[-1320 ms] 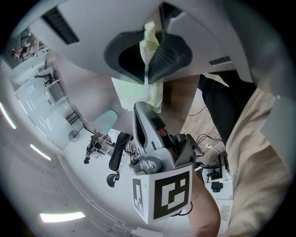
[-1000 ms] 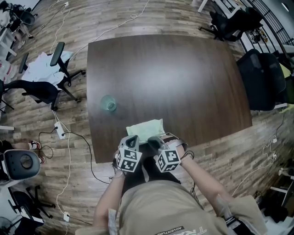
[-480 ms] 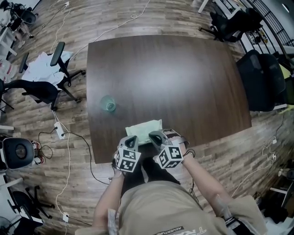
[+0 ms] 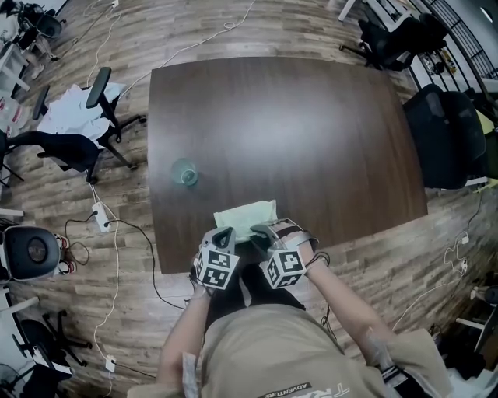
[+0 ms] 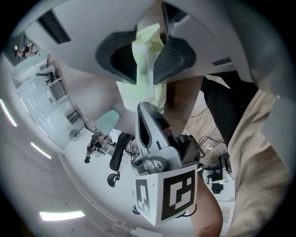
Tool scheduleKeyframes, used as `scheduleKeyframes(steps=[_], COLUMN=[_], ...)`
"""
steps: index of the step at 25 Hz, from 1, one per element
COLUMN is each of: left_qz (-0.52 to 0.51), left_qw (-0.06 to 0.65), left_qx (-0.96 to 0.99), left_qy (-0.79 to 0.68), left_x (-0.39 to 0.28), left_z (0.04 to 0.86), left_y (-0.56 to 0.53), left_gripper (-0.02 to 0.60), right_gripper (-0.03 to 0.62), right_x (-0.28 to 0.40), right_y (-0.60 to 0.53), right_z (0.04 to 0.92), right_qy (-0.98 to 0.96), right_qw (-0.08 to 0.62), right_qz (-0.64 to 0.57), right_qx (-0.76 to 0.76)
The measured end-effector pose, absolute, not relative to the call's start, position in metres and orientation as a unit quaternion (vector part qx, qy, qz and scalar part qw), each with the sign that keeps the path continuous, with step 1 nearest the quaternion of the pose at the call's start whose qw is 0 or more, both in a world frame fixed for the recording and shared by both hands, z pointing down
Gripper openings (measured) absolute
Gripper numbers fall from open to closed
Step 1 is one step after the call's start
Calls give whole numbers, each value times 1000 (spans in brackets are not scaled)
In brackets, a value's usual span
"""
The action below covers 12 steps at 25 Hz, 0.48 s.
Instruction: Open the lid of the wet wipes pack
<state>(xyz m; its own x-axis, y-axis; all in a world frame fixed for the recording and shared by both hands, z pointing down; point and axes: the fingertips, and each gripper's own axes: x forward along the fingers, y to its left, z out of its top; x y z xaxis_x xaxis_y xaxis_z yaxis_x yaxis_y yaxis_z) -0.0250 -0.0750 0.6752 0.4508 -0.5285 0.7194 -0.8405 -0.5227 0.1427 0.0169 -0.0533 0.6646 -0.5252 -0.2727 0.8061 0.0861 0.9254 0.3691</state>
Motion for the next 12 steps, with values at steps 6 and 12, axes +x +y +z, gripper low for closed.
scheduleKeyframes(steps=[6, 12], left_qz=[310, 312], left_qw=[243, 247], left_qx=[819, 819], left_qy=[-418, -413], left_x=[-22, -23], left_z=[676, 674], left_y=[-76, -74], left_gripper=[9, 9], right_gripper=[86, 84], right_x=[17, 16], right_y=[-49, -52], right_z=[669, 669], right_qy=[-842, -842], right_qw=[499, 500], right_qz=[-202, -196], right_qx=[41, 46])
